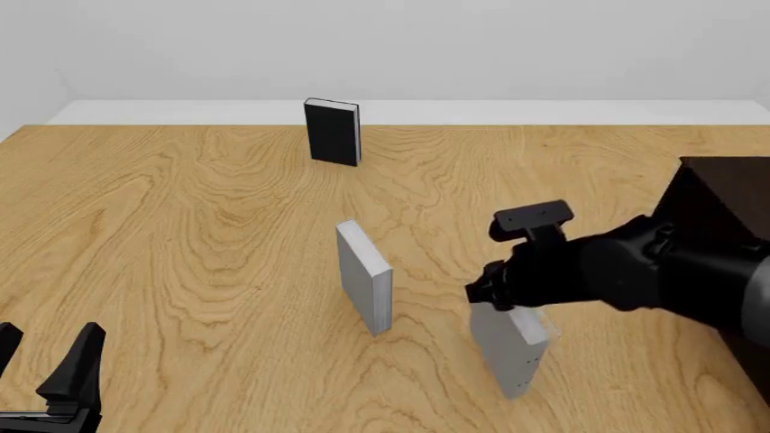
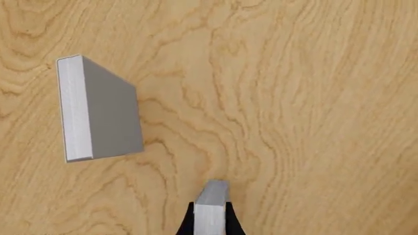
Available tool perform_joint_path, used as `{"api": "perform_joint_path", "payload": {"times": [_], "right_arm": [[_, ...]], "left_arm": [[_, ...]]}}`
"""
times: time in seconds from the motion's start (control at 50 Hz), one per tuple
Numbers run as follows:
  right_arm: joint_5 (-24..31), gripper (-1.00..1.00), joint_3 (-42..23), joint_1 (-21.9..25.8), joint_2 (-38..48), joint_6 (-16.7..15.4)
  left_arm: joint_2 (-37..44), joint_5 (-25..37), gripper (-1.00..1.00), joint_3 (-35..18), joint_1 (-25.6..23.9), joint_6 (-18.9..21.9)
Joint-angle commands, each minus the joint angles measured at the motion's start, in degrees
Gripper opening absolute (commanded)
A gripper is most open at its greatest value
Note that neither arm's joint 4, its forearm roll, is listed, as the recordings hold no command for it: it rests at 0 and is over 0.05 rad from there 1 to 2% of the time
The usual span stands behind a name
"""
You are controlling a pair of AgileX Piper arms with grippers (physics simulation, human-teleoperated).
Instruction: Pick up the book on the right and place it on the cabinet shelf.
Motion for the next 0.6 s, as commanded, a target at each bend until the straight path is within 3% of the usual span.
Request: {"api": "perform_joint_path", "payload": {"times": [0.02, 0.12, 0.3, 0.52, 0.56, 0.6], "right_arm": [[1.02, -1.00, -1.68, -1.25, 0.02, -2.95], [1.37, -1.00, -1.92, -1.21, -0.27, -2.41], [2.65, -1.00, -3.72, -2.14, -0.38, -4.65], [5.03, -1.00, -6.54, 0.03, -2.32, -5.96], [5.55, -1.00, -7.13, -0.33, -2.86, -8.14], [6.16, -1.00, -7.94, 0.05, -3.84, -7.97]], "left_arm": [[0.00, 0.00, 1.00, 0.00, 0.00, 0.00], [0.00, 0.00, 1.00, 0.00, 0.00, 0.00], [0.00, 0.00, 1.00, 0.00, 0.00, 0.00], [0.00, 0.00, 1.00, 0.00, 0.00, 0.00], [0.00, 0.00, 1.00, 0.00, 0.00, 0.00], [0.00, 0.00, 1.00, 0.00, 0.00, 0.00]]}}
